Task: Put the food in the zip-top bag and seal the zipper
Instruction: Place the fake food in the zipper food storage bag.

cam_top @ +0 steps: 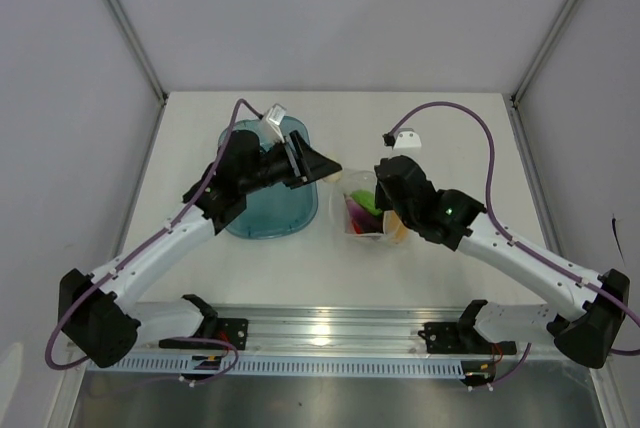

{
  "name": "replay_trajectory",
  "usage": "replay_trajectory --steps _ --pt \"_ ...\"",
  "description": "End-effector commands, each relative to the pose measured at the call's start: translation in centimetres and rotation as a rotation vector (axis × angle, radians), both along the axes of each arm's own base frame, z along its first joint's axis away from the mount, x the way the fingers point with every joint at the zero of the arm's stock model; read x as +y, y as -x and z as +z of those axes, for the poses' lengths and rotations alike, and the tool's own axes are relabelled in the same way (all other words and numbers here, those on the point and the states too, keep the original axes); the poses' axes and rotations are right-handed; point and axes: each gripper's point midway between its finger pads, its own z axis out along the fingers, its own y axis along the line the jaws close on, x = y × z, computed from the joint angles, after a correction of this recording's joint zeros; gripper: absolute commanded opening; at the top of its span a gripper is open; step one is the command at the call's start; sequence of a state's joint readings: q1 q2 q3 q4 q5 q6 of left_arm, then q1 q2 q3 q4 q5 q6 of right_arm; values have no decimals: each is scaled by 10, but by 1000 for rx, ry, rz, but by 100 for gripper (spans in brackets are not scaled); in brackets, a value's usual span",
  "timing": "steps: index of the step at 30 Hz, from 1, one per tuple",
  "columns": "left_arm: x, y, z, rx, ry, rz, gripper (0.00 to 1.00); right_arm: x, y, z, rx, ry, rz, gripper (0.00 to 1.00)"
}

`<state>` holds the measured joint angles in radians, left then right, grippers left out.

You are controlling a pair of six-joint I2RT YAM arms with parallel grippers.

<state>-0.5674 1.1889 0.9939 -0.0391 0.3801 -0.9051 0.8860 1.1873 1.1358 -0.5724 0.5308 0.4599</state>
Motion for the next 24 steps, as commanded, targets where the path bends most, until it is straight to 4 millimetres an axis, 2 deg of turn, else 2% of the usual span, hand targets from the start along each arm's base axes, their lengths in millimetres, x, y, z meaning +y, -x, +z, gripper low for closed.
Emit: replay_trajectory --steps 1,2,7,15,17,18,19,20,22,23,24 --pt "-16 25 27 -126 36 -97 1 1 -5 21 -34 -48 -22 0" --pt "-22 32 29 -133 28 -115 1 1 -4 22 -34 -50 -22 0" --pt "-31 45 5 -88 -22 -119 1 -1 -5 25 -40 -52 -27 0" --pt "-46 53 -30 -18 -89 -132 2 -4 -3 31 -51 -66 -29 0" --pt "-48 52 -35 -16 -96 -130 16 -3 -3 33 -51 -68 -28 0" --pt "-48 51 -39 -11 -104 -126 26 -4 -3 33 -52 -68 -27 0" --pt "-48 50 -39 -16 -104 -125 40 -4 -2 32 -49 -66 -27 0" --pt "-49 49 -39 -23 -105 -123 64 -4 -2 34 -50 -69 -27 0" --pt "-45 44 -42 -30 -136 -95 77 -5 -1 34 -52 -69 -26 0" --pt "-44 42 -39 -46 -146 -91 91 -6 -1 34 -51 -67 -26 0" --pt "-42 40 -40 -51 -156 -75 93 -6 -1 35 -52 -67 -25 0"
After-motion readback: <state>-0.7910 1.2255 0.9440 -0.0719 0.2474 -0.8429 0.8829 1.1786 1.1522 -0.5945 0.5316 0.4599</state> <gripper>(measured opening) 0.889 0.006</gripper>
